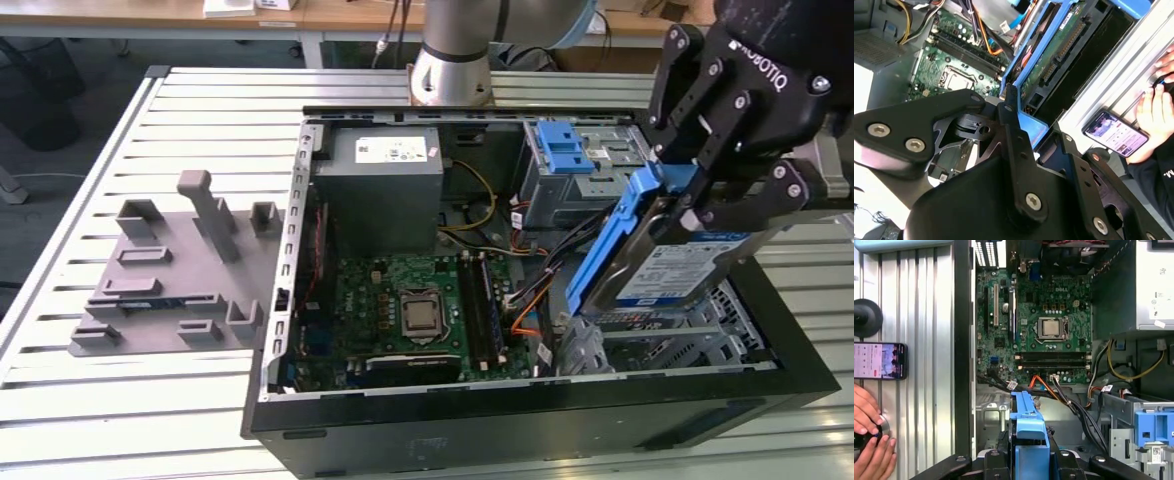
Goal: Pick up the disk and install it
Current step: 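Insert the first disk wire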
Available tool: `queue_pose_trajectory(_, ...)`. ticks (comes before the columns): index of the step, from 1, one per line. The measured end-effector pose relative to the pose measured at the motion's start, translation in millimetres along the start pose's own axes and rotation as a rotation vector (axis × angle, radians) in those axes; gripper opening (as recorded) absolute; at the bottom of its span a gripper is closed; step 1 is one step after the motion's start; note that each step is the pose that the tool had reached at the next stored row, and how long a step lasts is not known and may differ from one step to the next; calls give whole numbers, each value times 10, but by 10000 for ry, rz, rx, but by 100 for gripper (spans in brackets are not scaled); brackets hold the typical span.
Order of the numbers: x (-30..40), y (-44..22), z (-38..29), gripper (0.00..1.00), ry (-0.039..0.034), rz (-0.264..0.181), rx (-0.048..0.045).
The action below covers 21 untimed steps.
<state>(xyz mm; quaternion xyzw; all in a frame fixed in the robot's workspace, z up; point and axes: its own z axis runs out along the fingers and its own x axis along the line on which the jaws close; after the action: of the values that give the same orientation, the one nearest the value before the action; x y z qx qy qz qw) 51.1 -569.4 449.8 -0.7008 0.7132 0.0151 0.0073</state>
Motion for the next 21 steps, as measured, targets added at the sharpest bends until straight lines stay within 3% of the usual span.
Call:
queue_pose_trajectory(10, -2, -182, 49, 36, 1, -16, 0)
queue_pose_trajectory(21, 2, -276, 94, 36, 1, -15, 0)
